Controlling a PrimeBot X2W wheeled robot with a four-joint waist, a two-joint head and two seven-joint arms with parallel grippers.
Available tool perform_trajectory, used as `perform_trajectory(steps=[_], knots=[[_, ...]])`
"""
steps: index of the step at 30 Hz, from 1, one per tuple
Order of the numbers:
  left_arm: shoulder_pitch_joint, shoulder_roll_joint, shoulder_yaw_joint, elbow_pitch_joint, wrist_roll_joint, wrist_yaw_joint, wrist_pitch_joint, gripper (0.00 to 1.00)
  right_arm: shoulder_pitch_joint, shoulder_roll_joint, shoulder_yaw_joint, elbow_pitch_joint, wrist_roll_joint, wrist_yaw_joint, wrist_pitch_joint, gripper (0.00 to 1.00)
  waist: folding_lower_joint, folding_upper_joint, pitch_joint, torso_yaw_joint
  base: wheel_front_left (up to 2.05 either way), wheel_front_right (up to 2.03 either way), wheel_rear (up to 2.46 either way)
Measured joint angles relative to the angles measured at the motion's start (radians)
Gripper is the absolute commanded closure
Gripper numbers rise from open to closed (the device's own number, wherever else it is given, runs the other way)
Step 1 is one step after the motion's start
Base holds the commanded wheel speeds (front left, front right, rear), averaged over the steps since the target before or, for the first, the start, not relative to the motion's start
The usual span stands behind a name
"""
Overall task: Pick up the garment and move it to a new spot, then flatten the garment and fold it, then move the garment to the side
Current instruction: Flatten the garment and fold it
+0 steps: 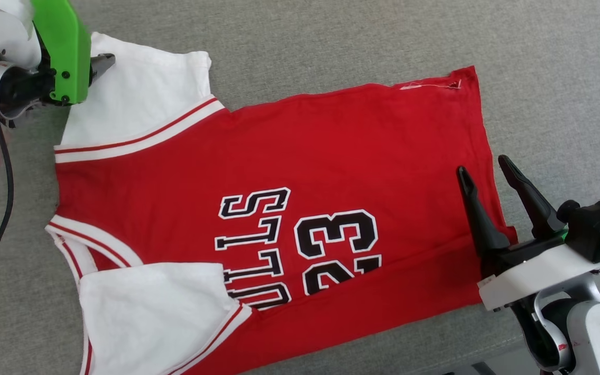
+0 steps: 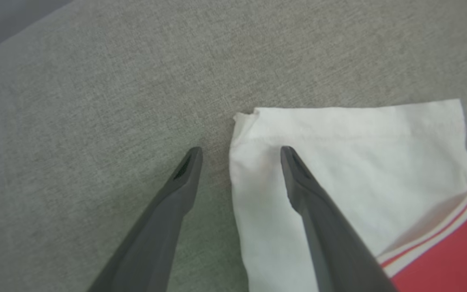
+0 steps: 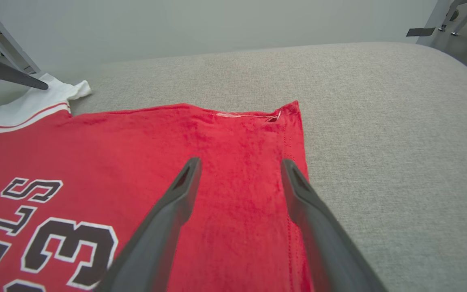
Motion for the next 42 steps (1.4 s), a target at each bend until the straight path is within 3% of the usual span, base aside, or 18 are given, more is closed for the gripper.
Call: perform_trajectory(steps=[5,6,7,8,14,23,25,32,42], knots=[[-0.021,0.005,-0.035,0.058,0.030,0.000,-0.011,0.00,-0.005,-0.001,0.009,0.010,0.002,0.000,-0.007,0.00,0.0000,0.0000,0.025,-0.033,0.00,0.00,0.00],[-0.025,0.006,-0.035,0.071,0.027,0.000,-0.001,0.08,-0.005,-0.002,0.010,0.011,0.003,0.000,-0.007,0.00,0.0000,0.0000,0.026,-0.038,0.00,0.00,0.00],[-0.029,0.006,-0.035,0.077,0.023,0.000,0.005,0.58,-0.005,-0.002,0.010,0.012,0.004,0.000,-0.007,0.00,0.0000,0.0000,0.027,-0.041,0.00,0.00,0.00],[-0.032,0.005,-0.036,0.083,0.022,0.000,0.010,0.98,-0.005,-0.004,0.010,0.012,0.004,0.000,-0.007,0.00,0.0000,0.0000,0.026,-0.043,0.00,0.00,0.00],[-0.028,-0.017,-0.039,0.097,-0.006,0.000,0.012,1.00,-0.005,-0.014,0.007,0.015,0.004,0.000,-0.002,0.00,-0.0001,0.0000,0.012,-0.033,0.00,0.00,0.00],[0.027,-0.045,-0.041,0.087,-0.038,0.000,-0.128,1.00,-0.005,-0.047,-0.009,0.016,0.004,0.000,0.037,0.00,-0.0001,0.0000,-0.045,-0.006,0.00,0.00,0.00],[0.060,-0.050,-0.032,0.026,-0.084,0.000,-0.184,1.00,-0.004,-0.091,-0.028,0.011,0.002,0.000,0.100,0.00,-0.0001,0.0000,-0.081,0.014,0.00,0.00,0.00],[0.120,-0.029,-0.036,-0.123,-0.102,0.001,-0.227,1.00,-0.013,-0.194,-0.057,-0.009,0.031,0.000,0.320,0.00,-0.0002,0.0000,-0.126,0.081,0.00,0.00,0.00],[0.238,0.023,-0.048,-0.434,-0.095,0.066,-0.253,1.00,-0.210,-0.334,-0.081,0.063,0.166,0.000,0.650,0.00,-0.0002,0.0000,-0.130,0.186,0.00,0.00,0.00]])
